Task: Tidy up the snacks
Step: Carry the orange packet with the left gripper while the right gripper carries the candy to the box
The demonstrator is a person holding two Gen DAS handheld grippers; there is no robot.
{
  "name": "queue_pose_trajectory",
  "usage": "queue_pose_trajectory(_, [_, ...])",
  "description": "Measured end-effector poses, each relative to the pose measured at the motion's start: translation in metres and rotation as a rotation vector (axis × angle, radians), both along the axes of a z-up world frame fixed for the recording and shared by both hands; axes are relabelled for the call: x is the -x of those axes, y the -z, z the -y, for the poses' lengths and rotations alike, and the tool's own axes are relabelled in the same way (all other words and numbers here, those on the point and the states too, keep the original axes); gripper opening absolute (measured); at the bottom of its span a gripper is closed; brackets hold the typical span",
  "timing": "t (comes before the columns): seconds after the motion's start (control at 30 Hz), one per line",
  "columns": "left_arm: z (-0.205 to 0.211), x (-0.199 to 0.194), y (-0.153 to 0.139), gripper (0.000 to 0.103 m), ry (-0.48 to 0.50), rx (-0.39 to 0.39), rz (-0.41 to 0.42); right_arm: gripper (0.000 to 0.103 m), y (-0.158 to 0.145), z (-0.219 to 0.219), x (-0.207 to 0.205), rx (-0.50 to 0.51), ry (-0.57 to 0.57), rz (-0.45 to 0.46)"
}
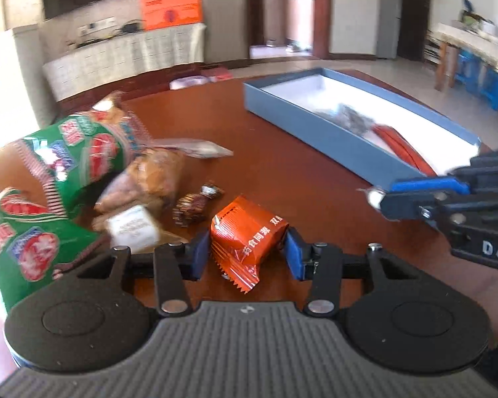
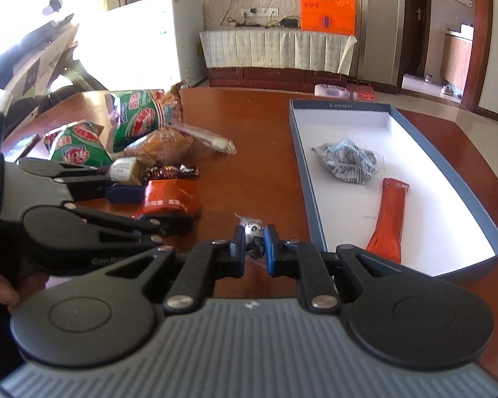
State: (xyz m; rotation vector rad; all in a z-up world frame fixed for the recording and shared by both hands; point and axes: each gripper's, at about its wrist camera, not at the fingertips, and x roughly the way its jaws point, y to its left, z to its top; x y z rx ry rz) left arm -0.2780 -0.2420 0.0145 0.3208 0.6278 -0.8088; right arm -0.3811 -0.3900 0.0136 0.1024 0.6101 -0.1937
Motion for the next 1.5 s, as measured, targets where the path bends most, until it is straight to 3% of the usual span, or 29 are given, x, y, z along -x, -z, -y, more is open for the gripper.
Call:
queue_pose_trajectory(0.2, [0.002,-0.003,-0.021,0.053,-0.069,0.016,0.058,0.015,-0.011,0.004,0.007,-0.004,0.019,0.074])
queue_pose_trajectory(0.4, [0.011,-0.004,-0.023,0.053,-0.118,0.045,0.042,0.015,-0.019,0.008,0.01,0.009,0.037,0.13])
queue_pose_trajectory(1.1, [0.052,0.003,-0.03,0.054,-0.102,0.053,0.081,0.015,-0.034,0.026,0.025,-0.006,0.077,0.215])
queue_pose_trajectory(1.5, [0.072,0.007,-0.045,0.054,-0.101,0.105,0.1,0.015,-0.034,0.042,0.035,-0.006,0.139,0.234])
